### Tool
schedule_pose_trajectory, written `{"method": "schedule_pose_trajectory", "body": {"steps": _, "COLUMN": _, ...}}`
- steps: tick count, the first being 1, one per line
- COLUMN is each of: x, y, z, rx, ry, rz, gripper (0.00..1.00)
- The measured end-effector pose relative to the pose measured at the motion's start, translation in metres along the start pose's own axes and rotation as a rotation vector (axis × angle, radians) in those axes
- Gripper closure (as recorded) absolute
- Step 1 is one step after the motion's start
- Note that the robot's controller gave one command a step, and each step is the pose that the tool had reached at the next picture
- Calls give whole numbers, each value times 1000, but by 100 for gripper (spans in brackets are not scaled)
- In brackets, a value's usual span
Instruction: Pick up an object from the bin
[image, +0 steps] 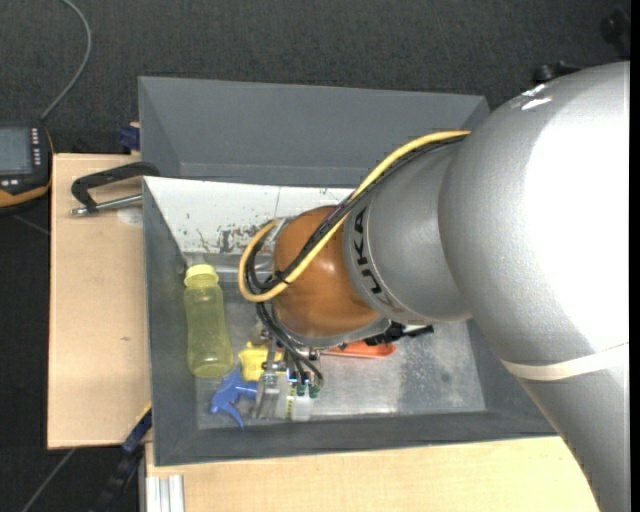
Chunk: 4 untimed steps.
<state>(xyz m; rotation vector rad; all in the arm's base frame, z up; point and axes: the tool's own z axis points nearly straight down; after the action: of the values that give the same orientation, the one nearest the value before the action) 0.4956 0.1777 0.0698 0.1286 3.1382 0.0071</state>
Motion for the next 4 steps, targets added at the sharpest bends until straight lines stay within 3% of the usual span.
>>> {"method": "schedule_pose_trajectory", "body": {"steps": 1, "x": 1, "y": 7, "z": -2, "rx": -3, "ry": -7, "rz": -57, "gripper": 100}}
{"method": "schedule_pose_trajectory", "body": {"steps": 2, "x": 1, "y": 7, "z": -2, "rx": -3, "ry": -7, "rz": -57, "gripper": 100}}
{"method": "schedule_pose_trajectory", "body": {"steps": 4, "x": 3, "y": 6, "z": -39, "rx": -2, "ry": -3, "rz": -57, "gripper": 100}}
